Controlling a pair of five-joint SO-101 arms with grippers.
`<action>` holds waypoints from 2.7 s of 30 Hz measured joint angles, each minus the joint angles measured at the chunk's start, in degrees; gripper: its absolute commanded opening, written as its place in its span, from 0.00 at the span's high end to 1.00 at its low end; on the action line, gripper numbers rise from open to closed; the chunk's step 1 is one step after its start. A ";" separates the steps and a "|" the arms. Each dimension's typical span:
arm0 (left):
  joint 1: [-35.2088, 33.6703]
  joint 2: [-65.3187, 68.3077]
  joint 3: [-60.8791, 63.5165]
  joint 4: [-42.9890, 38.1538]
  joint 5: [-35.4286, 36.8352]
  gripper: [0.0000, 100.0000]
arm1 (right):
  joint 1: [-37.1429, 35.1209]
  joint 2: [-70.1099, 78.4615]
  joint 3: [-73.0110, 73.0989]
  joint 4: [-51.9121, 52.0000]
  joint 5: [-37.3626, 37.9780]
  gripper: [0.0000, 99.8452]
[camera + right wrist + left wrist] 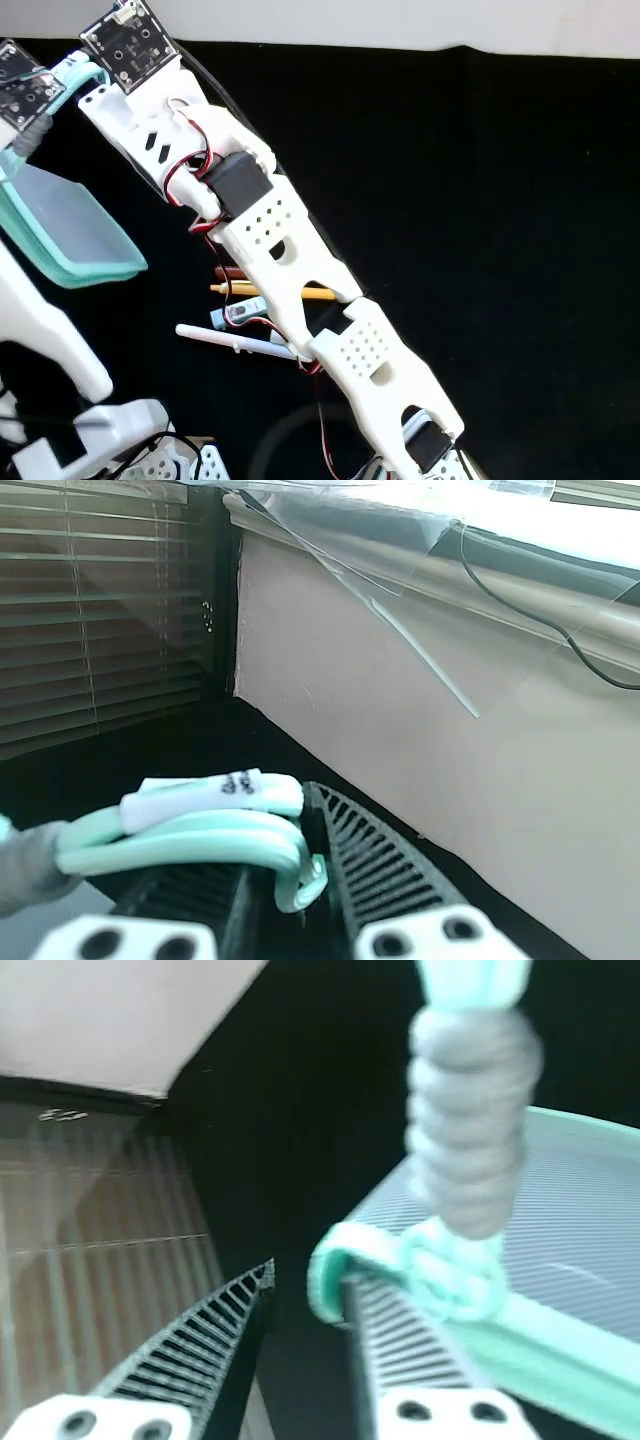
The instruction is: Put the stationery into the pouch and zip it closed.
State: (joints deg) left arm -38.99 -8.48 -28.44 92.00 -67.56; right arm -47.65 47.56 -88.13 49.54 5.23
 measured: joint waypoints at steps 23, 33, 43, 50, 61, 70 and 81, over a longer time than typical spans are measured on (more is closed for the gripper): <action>-0.26 -0.09 -0.09 2.55 19.43 0.99 | 4.84 0.00 0.00 15.82 0.00 0.99; 0.00 -0.62 -0.44 2.81 40.62 0.99 | 9.41 -0.18 -6.33 26.02 0.18 0.99; 0.09 -0.88 -0.70 6.33 52.57 0.99 | 14.42 -0.18 -6.68 31.47 0.18 0.99; 0.09 -0.88 -0.70 6.51 58.20 0.99 | 20.48 -0.18 -6.68 31.47 0.18 0.99; 0.00 -0.88 -0.70 6.77 58.73 0.99 | 21.10 -0.18 -6.68 31.47 0.18 0.99; 0.00 -0.88 -0.70 6.77 58.73 0.99 | 21.19 -0.18 -6.68 31.74 0.18 0.99; 0.00 -0.88 -0.70 6.77 58.73 0.99 | 21.19 -0.18 -6.68 39.38 0.18 0.87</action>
State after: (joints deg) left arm -38.99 -9.36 -29.14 98.77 -8.84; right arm -26.46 47.38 -94.81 88.92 5.41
